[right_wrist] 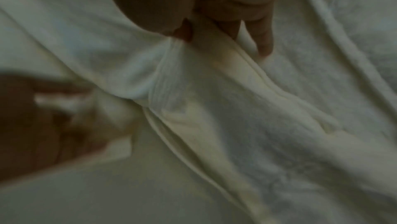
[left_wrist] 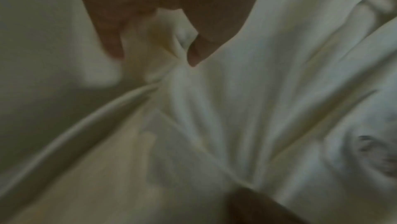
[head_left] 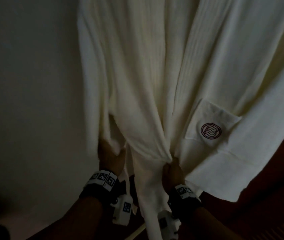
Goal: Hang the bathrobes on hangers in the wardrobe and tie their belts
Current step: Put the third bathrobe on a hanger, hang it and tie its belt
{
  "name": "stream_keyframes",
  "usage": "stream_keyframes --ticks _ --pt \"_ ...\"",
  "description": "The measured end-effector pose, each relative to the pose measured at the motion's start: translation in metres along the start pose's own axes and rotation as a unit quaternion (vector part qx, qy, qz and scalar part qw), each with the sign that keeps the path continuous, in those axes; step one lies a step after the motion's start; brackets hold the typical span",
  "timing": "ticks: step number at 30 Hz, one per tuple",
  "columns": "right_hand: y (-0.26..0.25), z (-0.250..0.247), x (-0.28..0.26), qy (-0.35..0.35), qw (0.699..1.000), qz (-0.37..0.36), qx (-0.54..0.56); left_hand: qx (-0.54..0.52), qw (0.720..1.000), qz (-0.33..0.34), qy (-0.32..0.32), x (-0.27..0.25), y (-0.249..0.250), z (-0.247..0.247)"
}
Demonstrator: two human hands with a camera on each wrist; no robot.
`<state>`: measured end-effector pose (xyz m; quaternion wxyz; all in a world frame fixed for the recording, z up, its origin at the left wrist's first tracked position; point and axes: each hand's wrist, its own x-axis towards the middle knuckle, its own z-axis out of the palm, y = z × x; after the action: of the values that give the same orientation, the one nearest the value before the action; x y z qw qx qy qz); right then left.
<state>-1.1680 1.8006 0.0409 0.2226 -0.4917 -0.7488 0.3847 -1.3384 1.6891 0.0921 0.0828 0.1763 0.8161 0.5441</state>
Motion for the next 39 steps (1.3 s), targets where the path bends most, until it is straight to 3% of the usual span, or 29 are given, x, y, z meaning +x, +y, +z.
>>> stream_keyframes --ticks 2,4,6,9,13,16,18,20,23,26,29,32,34,35,36,37,39 --pt "0.009 -0.01 -0.005 0.001 1.0 0.014 0.006 0.036 0.994 -0.097 -0.022 -0.003 -0.008 0.005" --pt "0.017 -0.023 -0.014 -0.008 1.0 -0.012 0.005 0.021 0.98 -0.149 -0.134 -0.009 -0.009 0.013" --pt "0.023 -0.034 -0.027 -0.032 0.997 -0.071 -0.005 -0.02 0.97 -0.09 -0.226 -0.019 -0.007 0.024" --pt "0.031 -0.043 -0.041 -0.084 0.989 -0.099 -0.071 0.0 0.962 -0.006 -0.273 -0.027 -0.01 0.04" --pt "0.041 -0.049 -0.043 -0.067 0.976 -0.102 -0.182 0.114 0.965 -0.007 -0.238 -0.016 -0.039 0.043" --pt "0.05 -0.056 -0.045 0.028 0.951 -0.178 -0.251 0.205 0.964 -0.016 -0.169 -0.012 -0.07 0.031" --pt "0.058 -0.06 -0.043 0.103 0.949 -0.208 -0.214 0.188 0.971 -0.05 -0.141 -0.012 -0.089 0.018" --pt "0.063 -0.066 -0.032 0.173 0.954 -0.179 -0.168 0.139 0.977 -0.064 -0.152 -0.011 -0.094 0.0" --pt "0.061 -0.082 -0.003 0.257 0.958 -0.117 -0.059 0.076 0.985 -0.026 -0.152 -0.008 -0.077 -0.031" --pt "0.054 -0.094 0.022 0.226 0.969 -0.102 0.026 0.105 0.989 0.021 -0.1 -0.009 -0.055 -0.055" --pt "0.037 -0.095 0.034 0.121 0.988 -0.071 0.058 0.164 0.974 0.022 -0.155 -0.011 -0.046 -0.066" --pt "0.022 -0.096 0.039 0.051 0.998 -0.027 0.001 0.254 0.951 -0.014 -0.178 -0.001 -0.062 -0.074" --pt "0.009 -0.102 0.034 0.074 0.997 -0.013 -0.013 0.15 0.974 -0.117 -0.12 0.005 -0.072 -0.081" --pt "0.003 -0.104 0.032 0.092 0.996 -0.009 -0.021 0.047 0.978 -0.179 -0.091 0.004 -0.074 -0.082" --pt "-0.001 -0.103 0.029 0.104 0.994 -0.012 -0.029 -0.081 0.966 -0.24 -0.056 0.001 -0.072 -0.084" --pt "-0.005 -0.102 0.026 0.103 0.994 -0.023 -0.034 -0.209 0.931 -0.299 -0.027 -0.002 -0.068 -0.083" --pt "-0.012 -0.096 0.018 0.068 0.997 -0.032 -0.029 -0.366 0.87 -0.326 -0.049 -0.013 -0.046 -0.079"
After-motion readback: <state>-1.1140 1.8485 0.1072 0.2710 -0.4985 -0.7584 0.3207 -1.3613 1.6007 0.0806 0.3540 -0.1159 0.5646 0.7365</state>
